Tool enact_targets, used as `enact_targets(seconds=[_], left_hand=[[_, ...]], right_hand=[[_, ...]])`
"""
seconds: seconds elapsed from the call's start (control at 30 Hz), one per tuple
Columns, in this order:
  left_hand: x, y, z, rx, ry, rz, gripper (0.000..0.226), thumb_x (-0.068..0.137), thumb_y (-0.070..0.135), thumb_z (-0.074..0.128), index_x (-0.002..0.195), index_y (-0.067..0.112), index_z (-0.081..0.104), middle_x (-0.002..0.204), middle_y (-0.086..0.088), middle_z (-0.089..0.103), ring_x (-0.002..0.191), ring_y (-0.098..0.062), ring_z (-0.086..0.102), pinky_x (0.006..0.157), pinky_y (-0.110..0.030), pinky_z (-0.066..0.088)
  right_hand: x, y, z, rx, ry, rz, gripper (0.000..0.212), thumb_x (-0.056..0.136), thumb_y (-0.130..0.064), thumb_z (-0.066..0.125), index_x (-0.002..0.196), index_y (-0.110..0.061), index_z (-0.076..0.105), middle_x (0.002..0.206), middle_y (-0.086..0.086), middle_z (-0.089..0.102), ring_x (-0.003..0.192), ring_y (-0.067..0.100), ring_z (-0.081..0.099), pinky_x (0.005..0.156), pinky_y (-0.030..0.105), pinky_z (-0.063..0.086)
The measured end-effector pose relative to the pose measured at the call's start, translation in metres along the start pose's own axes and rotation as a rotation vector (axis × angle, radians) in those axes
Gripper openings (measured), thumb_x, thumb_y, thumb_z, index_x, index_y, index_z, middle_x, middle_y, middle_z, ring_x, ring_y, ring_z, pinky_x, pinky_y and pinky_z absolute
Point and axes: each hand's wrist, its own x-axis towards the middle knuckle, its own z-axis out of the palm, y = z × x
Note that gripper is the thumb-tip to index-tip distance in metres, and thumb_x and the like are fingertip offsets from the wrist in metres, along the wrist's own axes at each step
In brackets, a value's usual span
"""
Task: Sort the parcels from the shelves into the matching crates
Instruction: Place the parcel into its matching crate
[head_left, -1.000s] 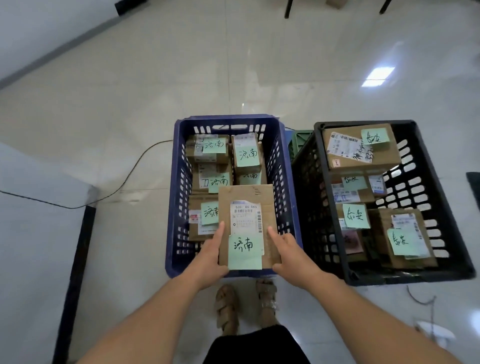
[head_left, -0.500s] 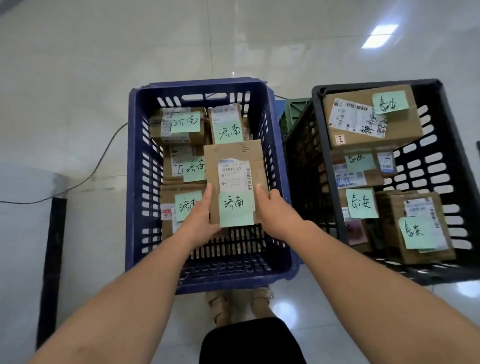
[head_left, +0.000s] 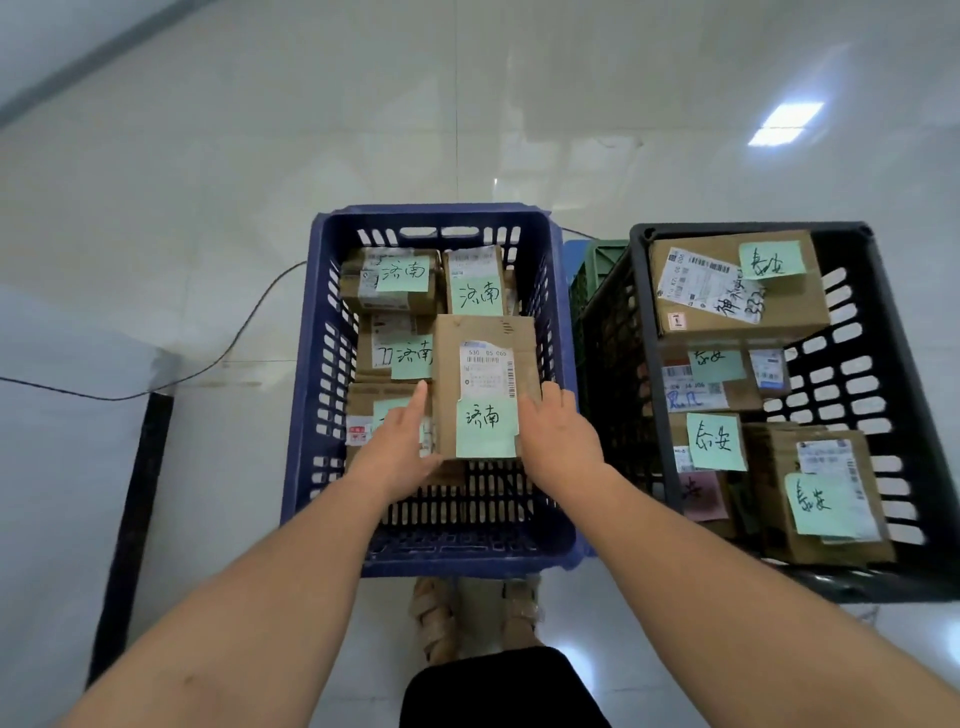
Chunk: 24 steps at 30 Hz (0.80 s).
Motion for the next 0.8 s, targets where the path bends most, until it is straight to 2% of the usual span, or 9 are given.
enact_targets(seconds=[0.13, 0.2, 0.33, 0.5, 0.63, 0.7, 0.8], left_hand=[[-0.037, 0.005, -0.015, 0.016, 0.102, -0.017, 0.094, 0.092, 0.028, 0.061, 0.151, 0.029, -0.012, 0.158, -0.006, 0.017, 0.142, -0.022, 0.026, 0.112, -0.043, 0.032], [-0.058, 0.008, -0.021, 0.003, 0.168, -0.031, 0.091, 0.092, 0.031, 0.06, 0.152, 0.029, -0.008, 0.158, -0.003, 0.016, 0.143, -0.021, 0.023, 0.112, -0.044, 0.033], [-0.102, 0.007, -0.033, 0.035, 0.325, -0.08, 0.082, 0.093, 0.04, 0.054, 0.153, 0.025, 0.0, 0.16, -0.001, 0.01, 0.146, -0.02, 0.014, 0.117, -0.042, 0.024], [-0.157, -0.008, -0.043, 0.078, 0.489, -0.201, 0.072, 0.095, 0.048, 0.046, 0.152, 0.02, 0.013, 0.16, -0.004, 0.01, 0.145, -0.023, 0.014, 0.117, -0.039, 0.019], [-0.207, -0.031, -0.045, 0.051, 0.582, -0.298, 0.069, 0.096, 0.049, 0.042, 0.152, 0.02, 0.014, 0.16, -0.005, 0.007, 0.146, -0.023, 0.011, 0.118, -0.039, 0.016], [-0.236, -0.045, -0.041, 0.016, 0.625, -0.361, 0.069, 0.096, 0.05, 0.041, 0.152, 0.02, 0.014, 0.16, -0.004, 0.005, 0.146, -0.024, 0.011, 0.119, -0.038, 0.014], [-0.289, -0.066, -0.027, -0.026, 0.697, -0.473, 0.069, 0.097, 0.05, 0.038, 0.153, 0.02, 0.011, 0.161, -0.004, 0.002, 0.147, -0.023, 0.009, 0.119, -0.037, 0.011]], right_hand=[[-0.025, -0.005, -0.028, -0.054, 0.02, -0.113, 0.046, 0.086, -0.005, 0.054, 0.129, -0.008, 0.039, 0.131, 0.016, 0.036, 0.114, 0.029, 0.037, 0.082, 0.033, 0.045], [-0.037, -0.016, -0.043, -0.081, 0.046, -0.187, 0.047, 0.086, -0.004, 0.053, 0.13, -0.007, 0.038, 0.135, 0.018, 0.034, 0.118, 0.031, 0.036, 0.087, 0.035, 0.044], [-0.057, -0.049, -0.074, -0.126, 0.111, -0.33, 0.048, 0.088, -0.004, 0.049, 0.135, -0.006, 0.037, 0.142, 0.02, 0.031, 0.127, 0.034, 0.034, 0.095, 0.037, 0.041], [-0.078, -0.091, -0.094, -0.143, 0.198, -0.484, 0.043, 0.087, -0.004, 0.049, 0.13, -0.008, 0.044, 0.142, 0.018, 0.034, 0.124, 0.029, 0.04, 0.097, 0.036, 0.043], [-0.1, -0.131, -0.102, -0.191, 0.257, -0.643, 0.042, 0.086, -0.013, 0.052, 0.127, -0.011, 0.046, 0.129, 0.011, 0.042, 0.114, 0.024, 0.042, 0.093, 0.035, 0.043], [-0.116, -0.155, -0.103, -0.228, 0.276, -0.727, 0.044, 0.088, -0.019, 0.056, 0.13, -0.011, 0.045, 0.13, 0.012, 0.042, 0.116, 0.026, 0.042, 0.094, 0.036, 0.043], [-0.15, -0.193, -0.098, -0.297, 0.283, -0.85, 0.045, 0.089, -0.018, 0.055, 0.132, -0.008, 0.043, 0.137, 0.015, 0.038, 0.123, 0.03, 0.039, 0.097, 0.038, 0.042]])
